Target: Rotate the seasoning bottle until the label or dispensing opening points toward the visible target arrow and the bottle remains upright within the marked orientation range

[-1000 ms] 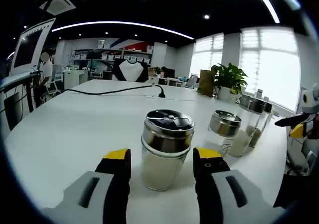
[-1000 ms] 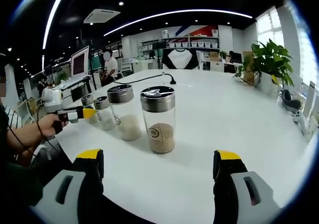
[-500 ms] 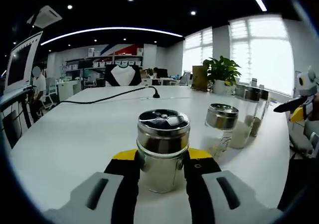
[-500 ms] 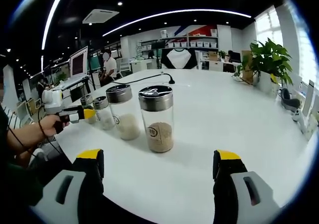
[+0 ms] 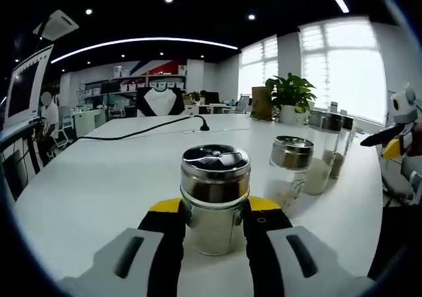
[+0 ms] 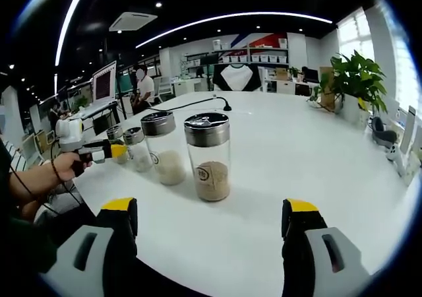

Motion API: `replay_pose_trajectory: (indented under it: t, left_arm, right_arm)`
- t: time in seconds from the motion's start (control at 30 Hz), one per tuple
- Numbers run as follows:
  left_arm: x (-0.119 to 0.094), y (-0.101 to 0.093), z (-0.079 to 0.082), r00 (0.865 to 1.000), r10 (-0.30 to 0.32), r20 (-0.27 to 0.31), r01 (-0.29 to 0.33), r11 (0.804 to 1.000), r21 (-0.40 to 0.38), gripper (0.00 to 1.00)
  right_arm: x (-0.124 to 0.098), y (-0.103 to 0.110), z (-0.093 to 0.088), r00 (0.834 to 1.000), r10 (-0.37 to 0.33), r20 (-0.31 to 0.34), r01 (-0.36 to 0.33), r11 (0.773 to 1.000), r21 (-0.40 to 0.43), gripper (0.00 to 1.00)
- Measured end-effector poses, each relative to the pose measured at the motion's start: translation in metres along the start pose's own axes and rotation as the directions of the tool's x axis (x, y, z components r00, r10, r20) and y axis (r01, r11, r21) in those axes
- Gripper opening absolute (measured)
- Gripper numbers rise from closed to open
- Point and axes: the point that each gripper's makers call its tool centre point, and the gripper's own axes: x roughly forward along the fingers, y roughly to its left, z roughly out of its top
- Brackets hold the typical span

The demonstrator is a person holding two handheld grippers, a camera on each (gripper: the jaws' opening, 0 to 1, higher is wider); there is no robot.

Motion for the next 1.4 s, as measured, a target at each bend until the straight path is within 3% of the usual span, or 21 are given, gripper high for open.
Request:
replay_pose_trajectory:
  t: [0.3,0.73,0.9,1.1,1.17,1.4]
  left_arm:
    - [0.001,-0.003,0.000,0.999,-0.038,0.008,0.037,0.999,0.013,0.36]
    - [0.001,-0.002,-0.001,0.988,-0.154,0.002,0.154,0.987,0.052,0.36]
    - [0.003,-0.005,-0.001,0.978,-0.209,-0.002,0.209,0.976,0.063,0.36]
    - [0.002,-0.010,-0.001,0.956,-0.293,-0.009,0.293,0.952,0.088,0.36]
    - [0.001,-0.013,-0.001,0.943,-0.333,-0.010,0.332,0.936,0.120,0.36]
    - [0.002,-0.014,-0.001,0.921,-0.391,-0.010,0.389,0.915,0.109,0.36]
  right_arm:
    - [0.000,0.000,0.000,1.000,0.000,-0.002,0.000,1.000,0.000,0.93]
    - [0.001,0.002,0.001,1.000,0.003,-0.004,-0.003,1.000,-0.006,0.92]
    - [0.001,0.004,0.006,1.000,0.014,0.019,-0.013,1.000,-0.016,0.92]
    - [0.001,0.003,0.004,1.000,0.011,0.011,-0.011,1.000,-0.010,0.93]
    - [0.001,0.002,0.003,1.000,0.010,0.010,-0.010,1.000,-0.013,0.92]
    - [0.000,0.001,0.003,1.000,0.003,0.009,-0.003,1.000,-0.010,0.92]
